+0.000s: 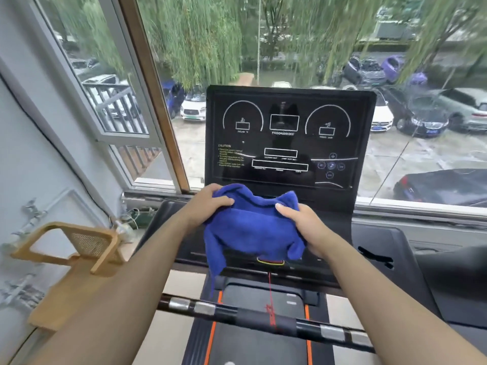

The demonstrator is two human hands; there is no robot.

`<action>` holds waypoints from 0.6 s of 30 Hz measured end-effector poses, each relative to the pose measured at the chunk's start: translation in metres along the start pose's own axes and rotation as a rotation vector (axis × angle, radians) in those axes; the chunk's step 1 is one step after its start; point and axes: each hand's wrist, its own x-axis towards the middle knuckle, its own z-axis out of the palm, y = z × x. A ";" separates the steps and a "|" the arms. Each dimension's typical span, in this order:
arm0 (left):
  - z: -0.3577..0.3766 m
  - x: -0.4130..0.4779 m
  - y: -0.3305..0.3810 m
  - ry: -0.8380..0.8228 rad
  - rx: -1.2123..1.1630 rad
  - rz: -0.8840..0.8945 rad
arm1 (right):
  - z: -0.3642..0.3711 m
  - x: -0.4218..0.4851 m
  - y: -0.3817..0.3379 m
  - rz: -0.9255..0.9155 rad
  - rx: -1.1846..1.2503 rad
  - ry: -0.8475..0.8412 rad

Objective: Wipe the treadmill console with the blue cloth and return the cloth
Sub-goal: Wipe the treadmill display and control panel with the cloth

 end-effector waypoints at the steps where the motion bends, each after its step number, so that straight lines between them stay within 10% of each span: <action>1: -0.004 0.012 0.004 0.027 -0.033 0.007 | 0.003 0.010 -0.005 -0.010 0.023 0.010; 12: -0.056 0.126 0.062 0.659 0.095 0.494 | 0.034 0.104 -0.120 -0.356 -0.036 0.420; 18: -0.058 0.203 0.116 0.755 0.302 0.587 | 0.031 0.185 -0.187 -0.697 -0.539 0.759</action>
